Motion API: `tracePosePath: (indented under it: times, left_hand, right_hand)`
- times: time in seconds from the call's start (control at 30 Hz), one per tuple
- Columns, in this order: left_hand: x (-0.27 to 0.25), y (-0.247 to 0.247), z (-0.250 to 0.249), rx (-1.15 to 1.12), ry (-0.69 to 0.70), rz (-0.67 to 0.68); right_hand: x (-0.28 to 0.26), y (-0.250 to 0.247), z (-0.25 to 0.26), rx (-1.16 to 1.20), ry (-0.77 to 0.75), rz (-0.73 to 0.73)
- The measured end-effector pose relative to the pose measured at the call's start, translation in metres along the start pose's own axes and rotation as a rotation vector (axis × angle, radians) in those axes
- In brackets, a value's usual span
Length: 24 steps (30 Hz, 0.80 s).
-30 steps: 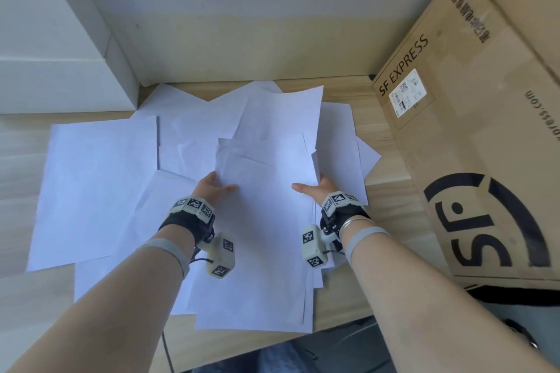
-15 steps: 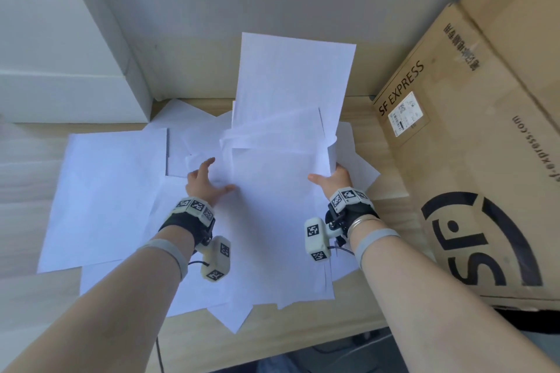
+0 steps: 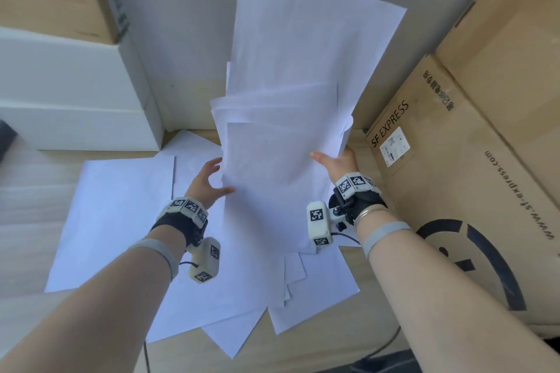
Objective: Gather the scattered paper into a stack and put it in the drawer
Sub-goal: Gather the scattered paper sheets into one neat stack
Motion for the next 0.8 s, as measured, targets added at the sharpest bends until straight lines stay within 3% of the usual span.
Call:
tracePosePath:
  times: [0.23, 0.4, 0.63, 0.8]
  left_hand:
    - [0.001, -0.022, -0.057, -0.095, 0.090, -0.162]
    - [-0.002, -0.031, -0.064, -0.210, 0.118, -0.225]
    - [-0.008, -0.043, -0.062, -0.323, 0.074, -0.300]
    - [-0.008, -0.041, -0.054, -0.475, 0.131, -0.284]
  right_hand:
    - [-0.007, 0.012, 0.036, 0.077, -0.037, 0.064]
    - [-0.016, 0.015, 0.064, 0.151, -0.098, 0.113]
    - [-0.006, 0.034, 0.043, 0.069, -0.083, 0.099]
    - [0.000, 0.043, 0.023, 0.014, -0.069, 0.013]
Point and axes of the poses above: each hand's wrist, its own x-axis towards the middle knuckle, its own y-axis out of the palm, z = x × y, the point moved 2 cm from there along x, towards the middle knuckle, and after that the axes turned 7 degrees about x, right-handed, at the moved point
